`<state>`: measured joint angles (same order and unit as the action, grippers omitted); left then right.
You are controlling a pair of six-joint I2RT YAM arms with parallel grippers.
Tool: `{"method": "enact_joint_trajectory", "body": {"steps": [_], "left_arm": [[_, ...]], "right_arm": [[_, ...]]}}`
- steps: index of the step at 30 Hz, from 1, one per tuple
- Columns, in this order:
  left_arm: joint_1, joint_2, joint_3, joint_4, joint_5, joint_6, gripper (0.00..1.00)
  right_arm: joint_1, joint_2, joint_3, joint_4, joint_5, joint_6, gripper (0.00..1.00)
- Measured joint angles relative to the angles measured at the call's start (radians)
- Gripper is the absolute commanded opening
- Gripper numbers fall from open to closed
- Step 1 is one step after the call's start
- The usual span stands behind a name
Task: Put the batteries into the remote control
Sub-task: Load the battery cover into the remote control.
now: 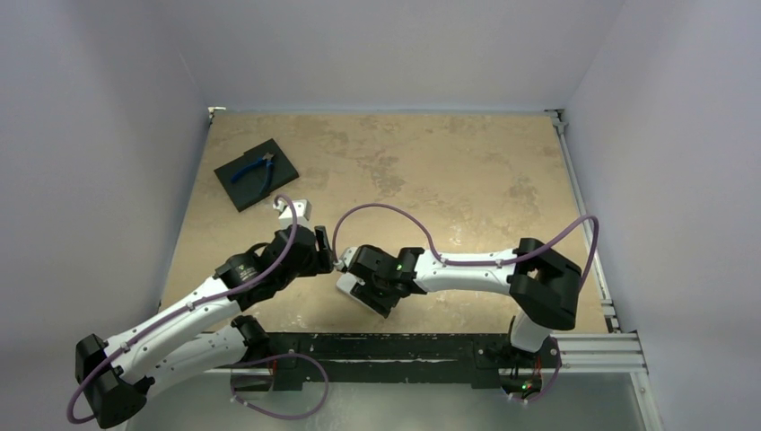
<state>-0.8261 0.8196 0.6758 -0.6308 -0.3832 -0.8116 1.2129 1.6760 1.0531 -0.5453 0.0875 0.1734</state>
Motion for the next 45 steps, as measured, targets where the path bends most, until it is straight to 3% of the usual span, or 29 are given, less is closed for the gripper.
{"method": "enact_joint_trajectory", "body": {"steps": [45], "left_arm": [[0.000,-0.014,0.000,-0.022,0.002,-0.008,0.60]], "right_arm": [[0.012,0.027,0.032,-0.021,0.026,0.042,0.28]]}}
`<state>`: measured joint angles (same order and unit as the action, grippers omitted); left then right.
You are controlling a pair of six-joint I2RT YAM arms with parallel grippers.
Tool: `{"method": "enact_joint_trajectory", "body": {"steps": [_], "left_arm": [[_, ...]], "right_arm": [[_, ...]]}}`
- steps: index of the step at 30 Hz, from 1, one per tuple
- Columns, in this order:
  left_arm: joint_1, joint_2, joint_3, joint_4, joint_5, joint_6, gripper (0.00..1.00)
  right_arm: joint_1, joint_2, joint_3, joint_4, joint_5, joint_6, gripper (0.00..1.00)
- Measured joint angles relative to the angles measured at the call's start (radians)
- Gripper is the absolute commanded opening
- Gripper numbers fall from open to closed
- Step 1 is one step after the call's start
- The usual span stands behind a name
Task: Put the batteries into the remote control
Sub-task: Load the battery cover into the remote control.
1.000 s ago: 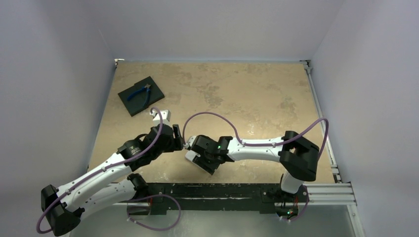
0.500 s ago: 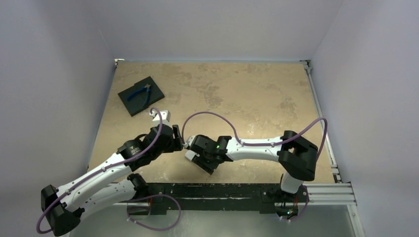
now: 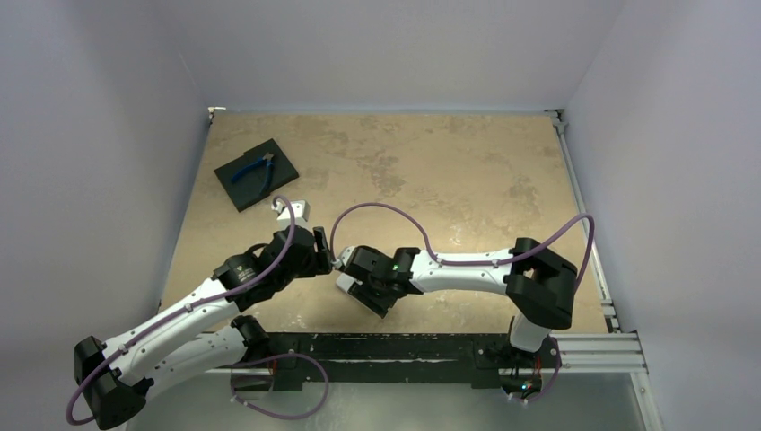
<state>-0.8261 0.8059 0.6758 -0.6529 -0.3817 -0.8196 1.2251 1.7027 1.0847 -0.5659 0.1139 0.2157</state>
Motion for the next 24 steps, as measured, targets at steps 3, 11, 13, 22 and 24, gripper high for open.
{"method": "enact_joint_trajectory", "body": {"steps": [3,11,13,22,24], "left_arm": [[0.000,0.000,0.000,0.000,0.000,0.000,0.60],[0.001,-0.003,0.000,0.008,0.000,0.000,0.60],[0.001,-0.005,0.000,0.007,0.000,0.000,0.60],[0.000,-0.014,-0.001,0.007,0.004,0.000,0.60],[0.000,-0.015,-0.001,0.007,0.004,0.000,0.60]], "right_arm": [[0.000,0.000,0.007,-0.008,0.001,0.003,0.28],[0.003,0.001,0.028,-0.023,0.003,0.011,0.28],[0.003,0.007,0.033,-0.025,0.004,0.013,0.28],[0.003,0.014,0.043,-0.041,0.006,0.031,0.28],[0.003,0.019,0.049,-0.049,0.007,0.034,0.28]]}}
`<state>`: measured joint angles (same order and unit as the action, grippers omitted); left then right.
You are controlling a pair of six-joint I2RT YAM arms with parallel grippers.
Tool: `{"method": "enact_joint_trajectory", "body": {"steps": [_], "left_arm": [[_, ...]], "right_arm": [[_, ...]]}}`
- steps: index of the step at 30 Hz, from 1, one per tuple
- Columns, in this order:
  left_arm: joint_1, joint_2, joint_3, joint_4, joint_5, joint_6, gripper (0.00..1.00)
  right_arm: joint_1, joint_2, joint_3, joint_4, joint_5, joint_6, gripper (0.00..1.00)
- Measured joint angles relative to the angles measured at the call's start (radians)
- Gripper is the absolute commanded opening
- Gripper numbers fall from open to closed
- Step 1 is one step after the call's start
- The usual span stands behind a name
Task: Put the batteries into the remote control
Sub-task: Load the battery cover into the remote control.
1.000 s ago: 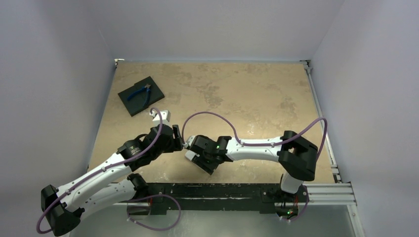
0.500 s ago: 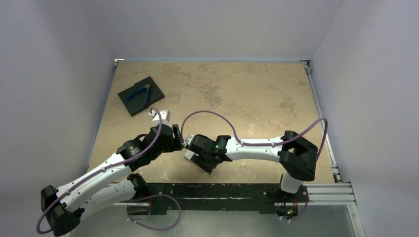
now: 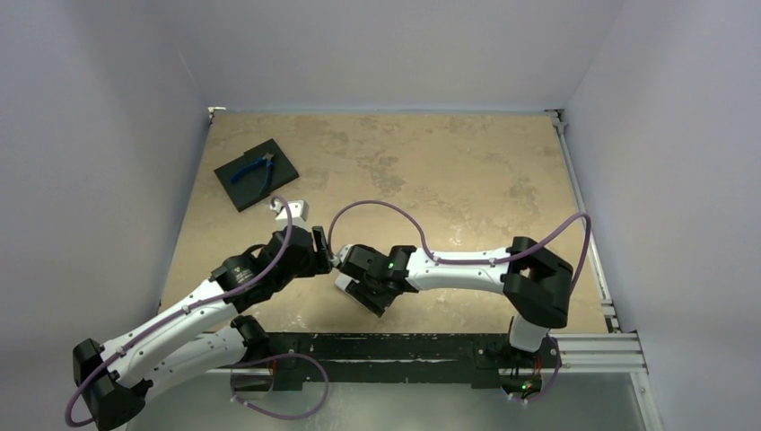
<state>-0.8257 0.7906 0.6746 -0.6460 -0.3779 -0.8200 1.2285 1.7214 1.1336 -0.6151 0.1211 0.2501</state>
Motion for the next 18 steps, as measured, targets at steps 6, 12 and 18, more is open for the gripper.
{"method": "enact_joint_trajectory", "body": {"steps": [6,12,18], "left_arm": [[0.000,-0.005,-0.003,-0.008,-0.002,0.000,0.60],[0.000,-0.011,-0.003,-0.007,0.000,0.000,0.61],[0.000,-0.012,-0.003,-0.008,0.000,0.001,0.61]], "right_arm": [[0.000,0.023,0.018,-0.015,0.000,0.009,0.28],[0.000,0.027,0.025,-0.025,0.000,0.018,0.28],[0.000,0.035,0.029,-0.028,0.000,0.023,0.28]]}}
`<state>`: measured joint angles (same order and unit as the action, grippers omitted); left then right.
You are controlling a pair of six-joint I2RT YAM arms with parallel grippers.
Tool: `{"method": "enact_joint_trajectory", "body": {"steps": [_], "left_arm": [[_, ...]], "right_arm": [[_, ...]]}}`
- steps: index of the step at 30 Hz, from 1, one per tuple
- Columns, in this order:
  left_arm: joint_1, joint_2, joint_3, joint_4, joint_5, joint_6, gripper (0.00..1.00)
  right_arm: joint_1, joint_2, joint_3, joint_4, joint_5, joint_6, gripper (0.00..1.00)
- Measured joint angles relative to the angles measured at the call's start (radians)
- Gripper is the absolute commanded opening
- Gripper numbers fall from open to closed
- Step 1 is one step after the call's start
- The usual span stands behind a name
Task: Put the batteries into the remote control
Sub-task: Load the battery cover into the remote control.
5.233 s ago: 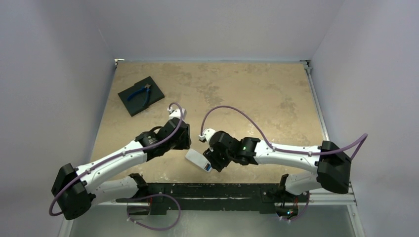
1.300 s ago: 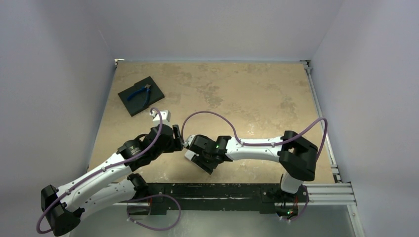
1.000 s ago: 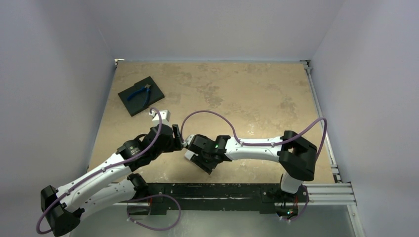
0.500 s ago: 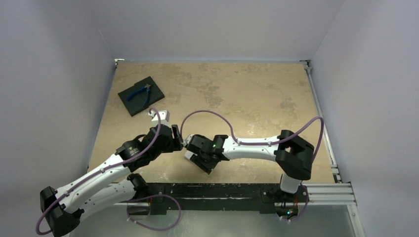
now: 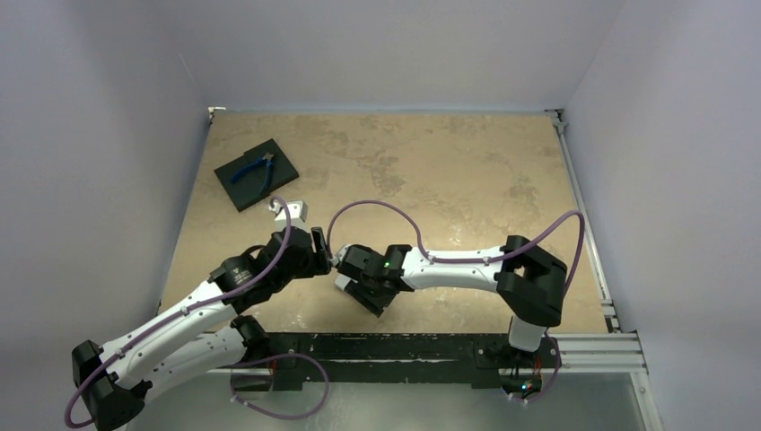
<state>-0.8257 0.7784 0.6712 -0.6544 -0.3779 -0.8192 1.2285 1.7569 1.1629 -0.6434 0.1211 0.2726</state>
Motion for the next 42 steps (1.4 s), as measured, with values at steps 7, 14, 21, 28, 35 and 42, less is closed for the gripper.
{"method": "enact_joint_trajectory", "body": {"steps": [7,14,21,28,35,42], "left_arm": [[0.000,0.000,-0.002,0.000,0.001,0.000,0.61],[0.000,0.000,-0.002,0.000,0.008,0.000,0.61],[0.000,0.000,-0.004,0.001,0.010,0.000,0.61],[0.000,0.000,-0.004,0.002,0.009,0.000,0.61],[0.000,0.000,-0.004,0.000,0.002,0.000,0.61],[0.000,0.000,-0.004,-0.005,-0.003,0.000,0.61]], "right_arm": [[0.000,0.002,0.000,-0.003,0.000,0.000,0.28],[0.000,0.002,0.000,-0.013,0.001,0.003,0.28],[0.000,0.002,0.000,-0.016,0.004,0.004,0.28],[0.000,0.005,0.010,-0.029,0.013,0.004,0.28],[0.000,0.018,0.030,-0.050,0.018,0.005,0.28],[0.000,0.024,0.036,-0.053,0.018,0.004,0.28]]}}
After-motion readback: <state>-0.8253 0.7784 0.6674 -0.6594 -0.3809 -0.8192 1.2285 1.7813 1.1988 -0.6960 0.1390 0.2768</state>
